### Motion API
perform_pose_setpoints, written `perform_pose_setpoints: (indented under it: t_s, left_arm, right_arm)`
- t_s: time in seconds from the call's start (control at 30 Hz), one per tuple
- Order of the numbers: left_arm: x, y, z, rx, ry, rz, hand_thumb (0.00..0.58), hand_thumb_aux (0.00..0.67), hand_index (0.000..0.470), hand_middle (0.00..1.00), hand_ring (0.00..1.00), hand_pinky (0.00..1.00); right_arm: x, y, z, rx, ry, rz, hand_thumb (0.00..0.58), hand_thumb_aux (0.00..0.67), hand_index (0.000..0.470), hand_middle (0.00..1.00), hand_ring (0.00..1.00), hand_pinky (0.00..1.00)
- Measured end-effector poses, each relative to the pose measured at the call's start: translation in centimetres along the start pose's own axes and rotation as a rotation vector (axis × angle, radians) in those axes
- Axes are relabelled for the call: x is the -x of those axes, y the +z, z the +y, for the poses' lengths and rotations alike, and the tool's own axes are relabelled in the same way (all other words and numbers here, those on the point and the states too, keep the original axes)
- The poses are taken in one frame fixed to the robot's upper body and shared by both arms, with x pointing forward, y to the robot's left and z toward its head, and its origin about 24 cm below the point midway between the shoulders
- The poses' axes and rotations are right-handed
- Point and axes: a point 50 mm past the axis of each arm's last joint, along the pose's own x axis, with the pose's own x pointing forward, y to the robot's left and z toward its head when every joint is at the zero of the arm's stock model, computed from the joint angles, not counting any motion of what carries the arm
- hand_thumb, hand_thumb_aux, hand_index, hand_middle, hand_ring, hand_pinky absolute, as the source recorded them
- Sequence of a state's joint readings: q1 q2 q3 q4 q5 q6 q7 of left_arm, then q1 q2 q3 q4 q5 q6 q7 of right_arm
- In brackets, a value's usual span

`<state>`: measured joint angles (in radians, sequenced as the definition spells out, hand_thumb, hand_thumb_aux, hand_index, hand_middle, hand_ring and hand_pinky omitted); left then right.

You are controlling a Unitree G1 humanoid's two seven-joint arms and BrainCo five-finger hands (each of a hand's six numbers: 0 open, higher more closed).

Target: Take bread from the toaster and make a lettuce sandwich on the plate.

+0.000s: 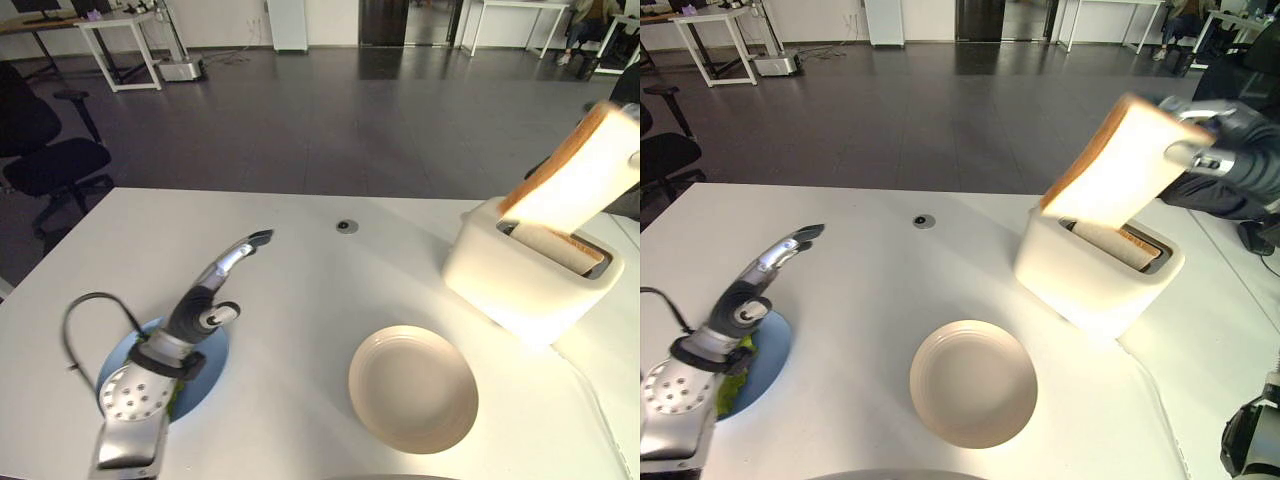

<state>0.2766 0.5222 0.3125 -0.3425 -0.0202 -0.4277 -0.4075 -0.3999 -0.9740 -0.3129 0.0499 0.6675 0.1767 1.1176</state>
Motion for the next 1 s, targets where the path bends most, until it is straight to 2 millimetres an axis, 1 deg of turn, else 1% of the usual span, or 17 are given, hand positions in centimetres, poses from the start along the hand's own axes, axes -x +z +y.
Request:
perform_pose_setpoints:
  t_s: [0.07,0.17,0.23,0.3,0.37,0.43,0.5,0.57,0.6,0.63,0.8,0.83,0.87,0.9,0.93,0.97,1.0]
  left_arm:
    - [1.6,-0.3,1.2,-0.064,-0.013,0.069,0.000,0.000,0.000,0.00,0.00,0.00]
    - [3.7,-1.2,3.0,-0.107,0.008,0.146,0.000,0.000,0.000,0.00,0.00,0.00]
    - [4.5,-1.8,3.6,-0.105,0.025,0.166,0.000,0.000,0.000,0.00,0.00,0.00]
    - [5.6,-2.6,4.1,-0.086,0.048,0.204,0.000,0.000,0.000,0.00,0.00,0.00]
    - [6.2,-2.9,4.2,-0.085,0.052,0.228,0.000,0.000,0.000,0.00,0.00,0.00]
    - [6.5,-3.2,4.2,-0.082,0.053,0.241,0.000,0.000,0.000,0.00,0.00,0.00]
    - [6.8,-3.7,4.1,-0.086,0.042,0.271,0.000,0.000,0.000,0.00,0.00,0.00]
    - [7.4,-4.2,3.9,-0.109,0.005,0.322,0.000,0.000,0.000,0.00,0.00,0.00]
    - [7.7,-4.4,3.8,-0.135,-0.030,0.356,0.000,0.000,0.000,0.00,0.00,0.00]
    - [7.9,-4.7,3.8,-0.176,-0.071,0.396,0.000,0.000,0.000,0.00,0.00,0.00]
    - [10.4,-6.5,3.6,-0.459,-0.315,0.728,0.000,0.000,0.000,0.00,0.00,0.00]
    - [10.4,-6.7,3.5,-0.512,-0.346,0.768,0.049,0.029,0.020,0.00,0.00,0.00]
    - [10.3,-6.7,3.3,-0.543,-0.362,0.781,0.223,0.145,0.101,0.00,0.00,0.00]
    - [10.0,-6.8,2.9,-0.568,-0.385,0.785,0.331,0.231,0.162,0.00,0.00,0.00]
    - [9.9,-7.0,2.7,-0.589,-0.394,0.788,0.403,0.300,0.210,0.00,0.00,0.00]
    - [9.9,-7.2,2.4,-0.612,-0.400,0.793,0.371,0.268,0.188,0.00,0.00,0.00]
    - [9.9,-7.4,2.4,-0.633,-0.401,0.794,0.255,0.168,0.118,0.00,0.00,0.00]
  right_arm:
    - [-1.9,-1.7,2.9,-0.027,0.169,0.049,0.580,0.670,0.470,0.00,0.00,0.00]
    - [-4.6,-3.3,6.6,-0.024,0.367,0.100,0.580,0.670,0.470,0.00,0.00,0.00]
    - [-5.7,-4.3,8.2,-0.019,0.456,0.130,0.580,0.670,0.470,0.00,0.00,0.00]
    - [-6.7,-6.0,10.4,0.007,0.582,0.199,0.580,0.670,0.470,0.00,0.00,0.00]
    - [-7.1,-7.3,11.6,0.040,0.638,0.248,0.580,0.670,0.470,0.00,0.00,0.00]
    - [-7.5,-8.6,12.5,0.074,0.667,0.301,0.579,0.646,0.453,0.00,0.00,0.00]
    - [-8.4,-10.0,13.1,0.118,0.640,0.337,0.580,0.670,0.470,0.00,0.00,0.00]
    - [-9.5,-10.3,13.2,0.148,0.606,0.330,0.577,0.623,0.437,0.00,0.00,0.00]
    - [-9.8,-10.3,13.2,0.157,0.593,0.327,0.487,0.402,0.282,0.00,0.00,0.00]
    - [-10.0,-10.5,13.3,0.168,0.587,0.327,0.000,0.000,0.000,0.00,0.00,0.00]
    - [-10.8,-10.8,13.5,0.218,0.517,0.306,0.000,0.000,0.000,0.00,0.00,0.00]
    - [-11.2,-10.5,13.2,0.229,0.489,0.286,0.000,0.000,0.000,0.00,0.00,0.00]
    - [-11.3,-10.3,13.0,0.238,0.475,0.275,0.000,0.000,0.000,0.00,0.00,0.00]
    - [-11.5,-10.0,12.8,0.248,0.466,0.266,0.000,0.000,0.000,0.00,0.00,0.00]
    - [-11.5,-10.0,12.7,0.251,0.462,0.262,0.000,0.000,0.000,0.00,0.00,0.00]
    - [-11.5,-9.9,12.7,0.253,0.459,0.259,0.000,0.000,0.000,0.00,0.00,0.00]
    - [-11.5,-9.9,12.6,0.253,0.457,0.257,0.000,0.000,0.000,0.00,0.00,0.00]
